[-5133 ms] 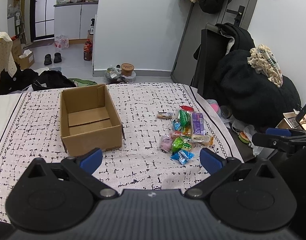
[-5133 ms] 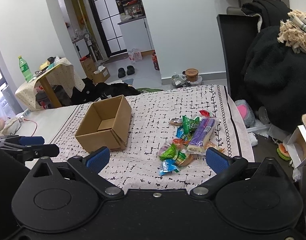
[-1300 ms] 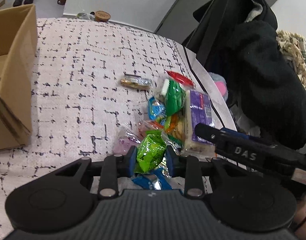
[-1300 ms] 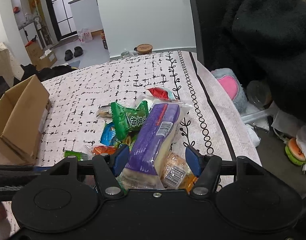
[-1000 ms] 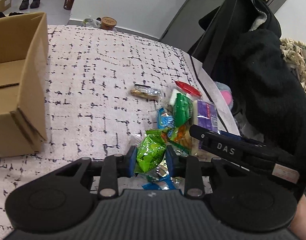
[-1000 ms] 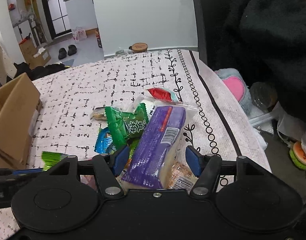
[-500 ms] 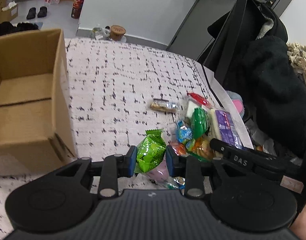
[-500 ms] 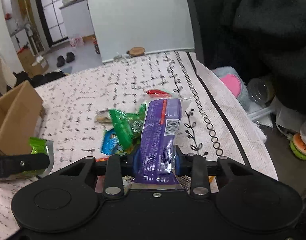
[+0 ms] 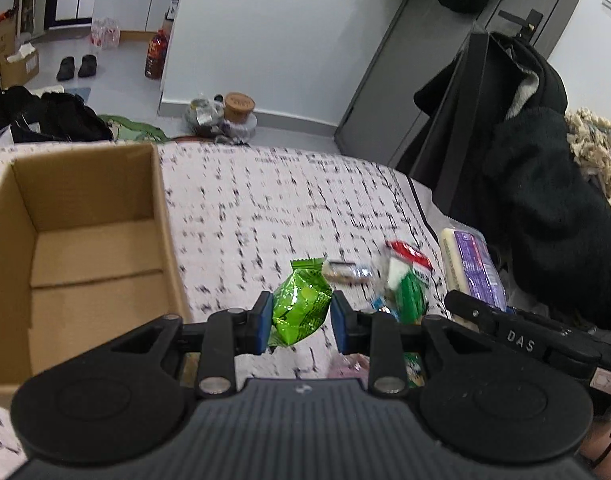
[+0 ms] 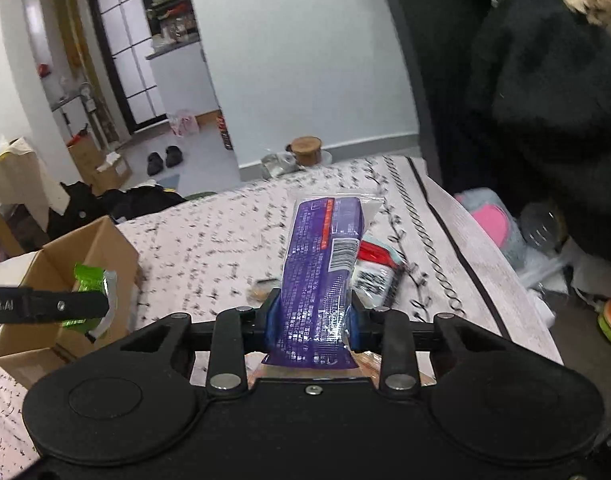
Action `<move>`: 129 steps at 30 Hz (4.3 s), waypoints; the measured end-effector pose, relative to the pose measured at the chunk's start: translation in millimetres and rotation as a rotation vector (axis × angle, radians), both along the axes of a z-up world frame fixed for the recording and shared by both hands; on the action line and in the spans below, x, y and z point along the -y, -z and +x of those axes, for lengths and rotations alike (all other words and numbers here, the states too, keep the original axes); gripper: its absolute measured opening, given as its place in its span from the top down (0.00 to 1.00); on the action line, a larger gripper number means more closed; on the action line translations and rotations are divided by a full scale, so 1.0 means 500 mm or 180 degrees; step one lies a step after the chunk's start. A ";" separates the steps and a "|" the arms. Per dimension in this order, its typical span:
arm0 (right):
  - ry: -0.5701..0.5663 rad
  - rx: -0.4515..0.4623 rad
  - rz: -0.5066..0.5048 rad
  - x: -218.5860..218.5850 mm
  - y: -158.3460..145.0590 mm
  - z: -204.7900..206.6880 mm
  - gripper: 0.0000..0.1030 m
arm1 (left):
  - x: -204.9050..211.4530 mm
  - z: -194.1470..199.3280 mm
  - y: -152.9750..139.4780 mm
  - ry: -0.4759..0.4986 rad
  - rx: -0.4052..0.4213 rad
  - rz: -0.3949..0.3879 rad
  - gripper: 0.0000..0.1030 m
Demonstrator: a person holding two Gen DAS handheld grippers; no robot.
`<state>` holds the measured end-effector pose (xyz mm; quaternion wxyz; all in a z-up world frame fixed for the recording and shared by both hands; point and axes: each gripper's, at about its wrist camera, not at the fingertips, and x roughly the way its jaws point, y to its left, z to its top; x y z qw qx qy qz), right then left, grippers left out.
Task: Organize snacks
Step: 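Carry the green packet with the left tool over the cardboard box while the right tool carries the purple bar, then open both tools to drop the green packet and purple bar into the box, then grasp the bread roll bag with the right tool while the left tool grasps an orange candy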
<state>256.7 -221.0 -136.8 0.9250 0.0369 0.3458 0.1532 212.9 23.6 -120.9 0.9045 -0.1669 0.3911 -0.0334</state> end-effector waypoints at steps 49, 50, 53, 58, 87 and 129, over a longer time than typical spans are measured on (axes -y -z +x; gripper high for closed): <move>-0.1242 0.0027 -0.0039 -0.382 -0.054 0.058 0.70 | -0.283 0.011 -0.002 -0.0772 0.0182 -0.0078 0.71; -0.1252 0.0005 -0.0061 -0.387 -0.050 0.057 0.70 | -0.286 0.010 0.001 -0.0776 0.0183 -0.0086 0.71; -0.1263 -0.0067 -0.0130 -0.402 -0.041 0.060 0.70 | -0.300 0.012 0.015 -0.0774 0.0151 -0.0120 0.71; -0.1300 -0.0150 -0.0240 -0.427 -0.031 0.069 0.70 | -0.321 0.015 0.031 -0.0803 0.0116 -0.0201 0.71; -0.1225 0.0020 -0.0558 -0.419 -0.070 0.045 0.41 | -0.330 0.024 0.064 -0.0710 -0.0018 -0.0321 0.64; -0.0520 -0.0113 -0.0035 -0.006 -0.036 0.019 0.06 | -0.048 -0.007 -0.020 -0.0422 0.0092 0.0545 0.00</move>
